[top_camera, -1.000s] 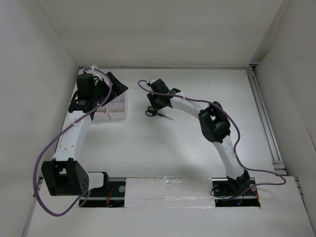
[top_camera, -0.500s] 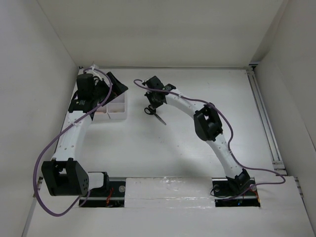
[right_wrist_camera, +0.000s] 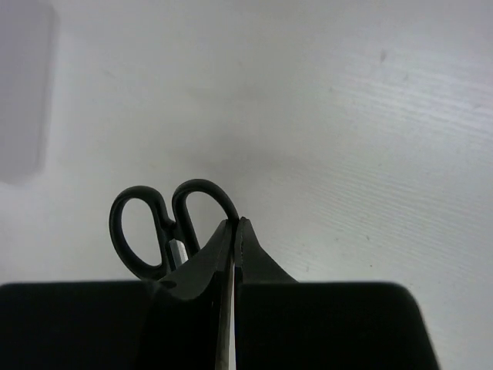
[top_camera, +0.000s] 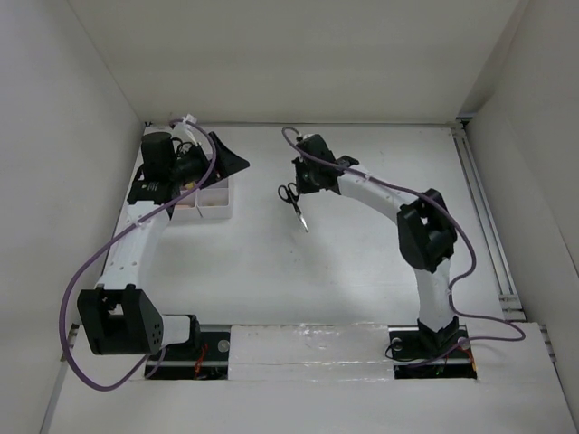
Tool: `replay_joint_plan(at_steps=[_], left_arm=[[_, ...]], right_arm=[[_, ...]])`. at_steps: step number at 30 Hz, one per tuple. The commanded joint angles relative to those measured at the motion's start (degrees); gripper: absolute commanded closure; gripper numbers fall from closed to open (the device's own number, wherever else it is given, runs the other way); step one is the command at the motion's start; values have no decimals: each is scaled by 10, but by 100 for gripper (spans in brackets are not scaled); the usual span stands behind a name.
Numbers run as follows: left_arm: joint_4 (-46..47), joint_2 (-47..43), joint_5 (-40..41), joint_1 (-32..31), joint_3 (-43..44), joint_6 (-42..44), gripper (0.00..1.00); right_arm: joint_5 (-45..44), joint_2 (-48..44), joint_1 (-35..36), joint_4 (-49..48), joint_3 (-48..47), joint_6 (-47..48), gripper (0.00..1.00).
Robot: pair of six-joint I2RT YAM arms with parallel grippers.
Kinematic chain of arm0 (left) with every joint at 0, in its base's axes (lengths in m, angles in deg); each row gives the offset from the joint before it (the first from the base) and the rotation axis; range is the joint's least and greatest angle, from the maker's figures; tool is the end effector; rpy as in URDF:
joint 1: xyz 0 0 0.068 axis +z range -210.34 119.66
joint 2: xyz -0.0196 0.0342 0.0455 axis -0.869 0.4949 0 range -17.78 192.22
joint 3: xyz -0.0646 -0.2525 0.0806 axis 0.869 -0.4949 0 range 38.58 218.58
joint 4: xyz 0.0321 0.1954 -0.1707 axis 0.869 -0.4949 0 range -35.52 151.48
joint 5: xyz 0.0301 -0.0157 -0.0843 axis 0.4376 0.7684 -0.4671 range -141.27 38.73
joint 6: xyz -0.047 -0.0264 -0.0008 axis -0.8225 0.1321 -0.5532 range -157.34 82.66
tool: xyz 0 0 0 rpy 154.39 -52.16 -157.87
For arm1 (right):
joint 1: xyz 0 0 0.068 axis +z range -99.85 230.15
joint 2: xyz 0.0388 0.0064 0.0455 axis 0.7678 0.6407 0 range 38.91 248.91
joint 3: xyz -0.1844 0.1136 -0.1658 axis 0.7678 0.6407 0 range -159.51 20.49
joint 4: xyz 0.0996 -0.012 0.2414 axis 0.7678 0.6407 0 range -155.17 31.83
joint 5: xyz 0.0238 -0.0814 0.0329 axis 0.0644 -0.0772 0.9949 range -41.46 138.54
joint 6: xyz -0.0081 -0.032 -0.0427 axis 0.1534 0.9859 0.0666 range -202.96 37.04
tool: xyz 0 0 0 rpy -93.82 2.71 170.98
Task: Sort the stationery into containers
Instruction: Pick up the scissors from the center of the board, then place the scissors in the storage box.
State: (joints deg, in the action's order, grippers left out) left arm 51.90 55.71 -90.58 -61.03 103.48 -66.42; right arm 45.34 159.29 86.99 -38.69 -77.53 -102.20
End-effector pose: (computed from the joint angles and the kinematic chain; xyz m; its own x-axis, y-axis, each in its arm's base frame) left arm 0.2923 -0.0261 0.3577 -0.5697 -0.3692 -0.7343 0.3825 0.6716 -0.6345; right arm 0.3813 0.2831 0.2210 -0.7565 -0.1554 -0.6353 -0.3386 0.9241 0.1772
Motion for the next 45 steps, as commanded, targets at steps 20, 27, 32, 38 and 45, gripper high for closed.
replay_joint_plan(at_steps=[20,27,32,38,45], left_arm=[[74,-20,-152,-1,-12,39,5],[63,-20,-140,-1,-12,39,19],[63,-20,-134,-1,-12,39,24],[63,-20,-116,-1,-12,39,34],[63,-26,-116,-1,-12,39,64]], right_arm=[[-148,-179,113,-157,-36,-197,100],[-125,-179,124,-144,-66,-197,100],[-108,-168,135,-144,-72,-202,100],[-95,-168,152,-164,-58,-202,100],[-89,-158,157,-164,-68,-202,100]])
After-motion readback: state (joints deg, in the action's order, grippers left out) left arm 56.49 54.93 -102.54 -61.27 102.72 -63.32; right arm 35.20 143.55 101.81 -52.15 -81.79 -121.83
